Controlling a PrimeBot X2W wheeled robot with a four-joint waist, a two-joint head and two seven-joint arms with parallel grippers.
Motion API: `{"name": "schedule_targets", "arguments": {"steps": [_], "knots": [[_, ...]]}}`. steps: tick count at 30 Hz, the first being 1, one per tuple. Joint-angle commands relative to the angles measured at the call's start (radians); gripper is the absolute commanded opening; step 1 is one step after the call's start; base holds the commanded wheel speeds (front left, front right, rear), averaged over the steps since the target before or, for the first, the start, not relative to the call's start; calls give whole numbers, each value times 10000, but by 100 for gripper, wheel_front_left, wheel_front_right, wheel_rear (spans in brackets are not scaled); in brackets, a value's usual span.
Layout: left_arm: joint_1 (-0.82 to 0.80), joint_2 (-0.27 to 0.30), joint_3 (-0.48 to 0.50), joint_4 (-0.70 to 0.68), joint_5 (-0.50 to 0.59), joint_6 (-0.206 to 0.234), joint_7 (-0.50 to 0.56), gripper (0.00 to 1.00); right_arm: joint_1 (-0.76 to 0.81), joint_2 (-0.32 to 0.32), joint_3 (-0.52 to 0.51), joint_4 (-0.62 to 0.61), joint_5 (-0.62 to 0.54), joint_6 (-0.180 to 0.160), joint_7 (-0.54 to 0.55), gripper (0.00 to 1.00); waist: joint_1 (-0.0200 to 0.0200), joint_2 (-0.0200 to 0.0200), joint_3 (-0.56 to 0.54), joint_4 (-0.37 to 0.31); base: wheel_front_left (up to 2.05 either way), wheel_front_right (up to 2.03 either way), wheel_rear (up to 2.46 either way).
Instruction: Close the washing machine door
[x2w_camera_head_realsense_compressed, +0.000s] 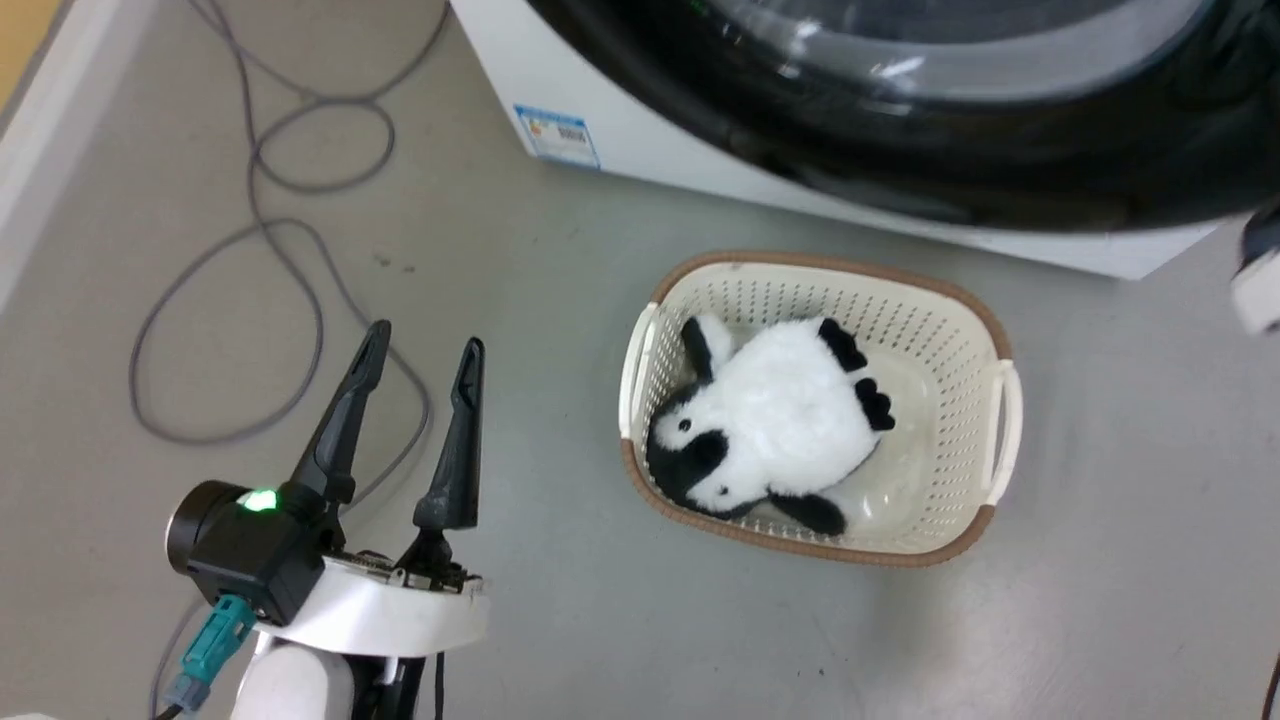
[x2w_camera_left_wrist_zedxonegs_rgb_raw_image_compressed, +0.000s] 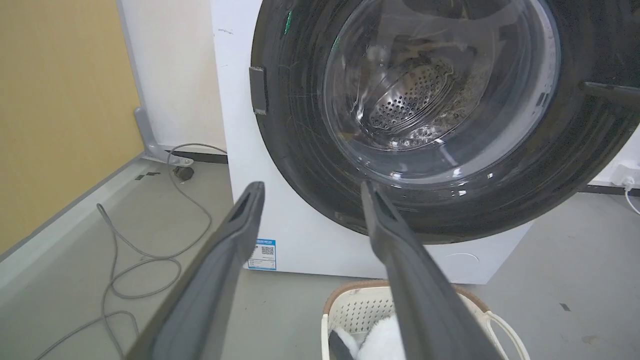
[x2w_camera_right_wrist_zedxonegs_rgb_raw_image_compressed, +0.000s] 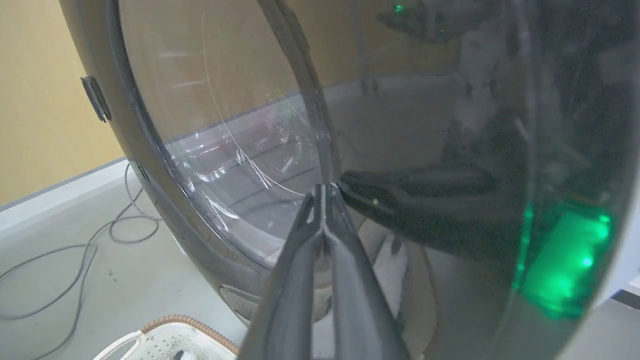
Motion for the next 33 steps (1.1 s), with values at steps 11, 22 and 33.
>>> {"name": "schedule_targets", "arguments": {"steps": [11,22,33], "knots": [[-612,-152,-64,-27,-61,-43,-43,100,-1783,-92,-1105,975,-271,-21,391,0,-1,0,704,199,0,0,0],[-268,-120,72,304,6,-44,-43,100,-263,531,-994,1064,-296,-21,-713,0,-1,0,-595,-227,0,0,0],[689,-339,860,1185,221,-42,-43,100,3425,1769,-854,-812,-850,-21,-2387,0,-1,0,-2549,-1157,0,0,0]]}}
